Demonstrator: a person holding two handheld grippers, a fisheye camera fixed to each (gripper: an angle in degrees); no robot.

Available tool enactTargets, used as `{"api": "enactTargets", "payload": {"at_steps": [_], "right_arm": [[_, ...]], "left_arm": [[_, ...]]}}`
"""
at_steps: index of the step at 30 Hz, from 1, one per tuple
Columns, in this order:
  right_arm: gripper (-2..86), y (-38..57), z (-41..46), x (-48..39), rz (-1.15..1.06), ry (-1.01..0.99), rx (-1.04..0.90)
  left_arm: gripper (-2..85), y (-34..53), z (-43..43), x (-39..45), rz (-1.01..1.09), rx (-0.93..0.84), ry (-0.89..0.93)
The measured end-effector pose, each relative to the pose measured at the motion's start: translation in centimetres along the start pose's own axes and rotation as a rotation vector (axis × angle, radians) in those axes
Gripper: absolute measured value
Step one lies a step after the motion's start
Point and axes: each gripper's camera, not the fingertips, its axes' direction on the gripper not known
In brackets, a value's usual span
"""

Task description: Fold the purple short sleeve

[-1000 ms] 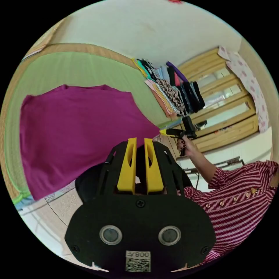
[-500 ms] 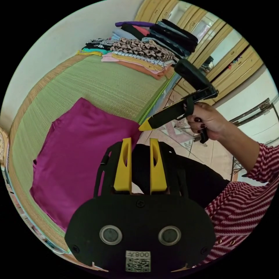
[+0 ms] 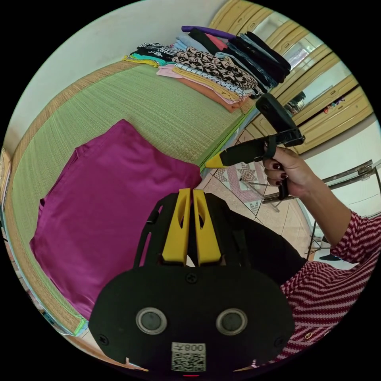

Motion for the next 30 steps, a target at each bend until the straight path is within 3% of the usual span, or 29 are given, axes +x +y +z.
{"api": "enactTargets", "payload": {"at_steps": [10, 30], "right_arm": [[9.8, -6.7, 2.1, 3.9, 0.077, 0.045, 0.006], [8.7, -21.6, 8.0, 9.2, 0.116, 0.056, -0.009]], "left_arm": [[0.8, 0.0, -5.2, 1.0, -0.04, 0.04, 0.059], [0.7, 0.8, -8.8, -1.1, -0.092, 0.082, 0.174]]}}
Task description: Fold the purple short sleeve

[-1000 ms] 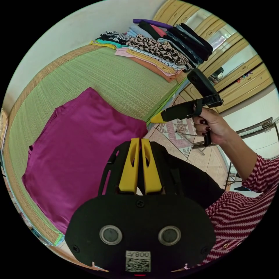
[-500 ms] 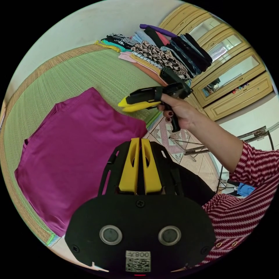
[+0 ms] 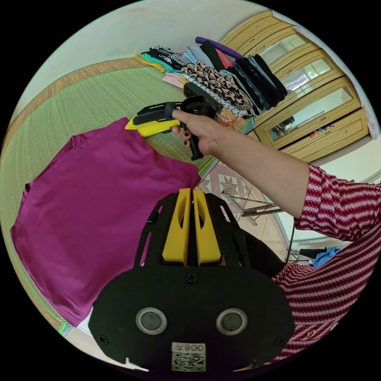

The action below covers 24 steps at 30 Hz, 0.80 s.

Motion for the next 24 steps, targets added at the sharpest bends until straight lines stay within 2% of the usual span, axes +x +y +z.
{"api": "enactTargets", "payload": {"at_steps": [18, 24], "right_arm": [[3.2, -4.2, 2.2, 3.0, 0.003, -0.069, -0.038], [2.5, -4.2, 0.6, 3.9, 0.023, -0.07, 0.012]], "left_arm": [[0.7, 0.2, 1.7, -5.3, -0.033, 0.027, 0.048], [0.7, -0.2, 3.6, -7.6, -0.029, 0.033, 0.075]]}}
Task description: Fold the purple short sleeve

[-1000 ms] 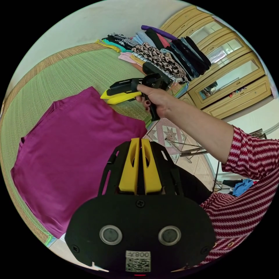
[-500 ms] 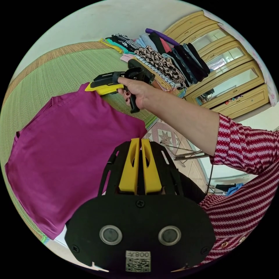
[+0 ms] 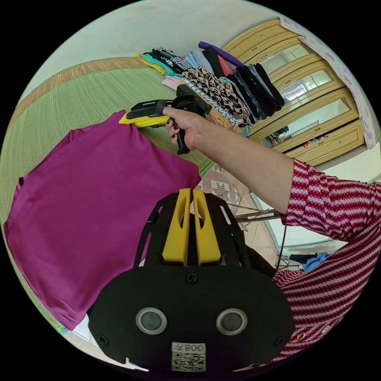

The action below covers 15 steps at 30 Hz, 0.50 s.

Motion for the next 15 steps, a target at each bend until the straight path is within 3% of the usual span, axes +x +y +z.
{"api": "enactTargets", "payload": {"at_steps": [15], "right_arm": [[2.4, 1.6, -1.5, -0.4, 0.021, 0.033, 0.053]], "left_arm": [[0.7, 1.6, 4.6, -8.1, -0.018, 0.054, 0.081]]}}
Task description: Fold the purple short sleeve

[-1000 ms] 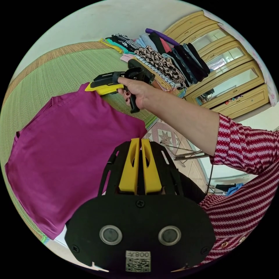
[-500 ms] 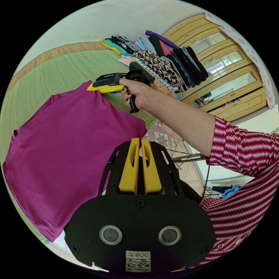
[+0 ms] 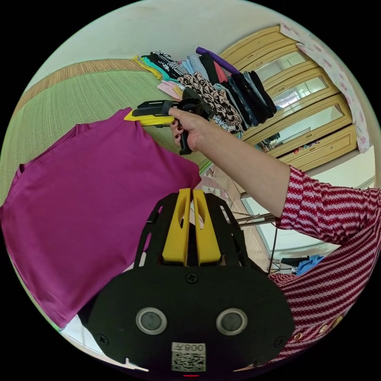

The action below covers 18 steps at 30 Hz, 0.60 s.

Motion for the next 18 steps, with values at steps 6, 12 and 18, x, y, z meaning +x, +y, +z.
{"api": "enactTargets", "payload": {"at_steps": [6, 12, 18], "right_arm": [[2.4, 1.0, 0.6, -3.5, -0.054, -0.007, 0.013], [2.6, 2.4, 2.9, -8.8, -0.139, -0.017, 0.02], [2.7, 3.5, 7.4, -13.8, -0.2, -0.029, 0.013]], "left_arm": [[0.7, 2.4, -0.3, -4.4, -0.028, 0.077, 0.037], [0.7, 6.7, -1.9, -9.9, -0.1, 0.193, 0.076], [0.7, 11.9, -3.3, -16.1, -0.196, 0.314, 0.088]]}}
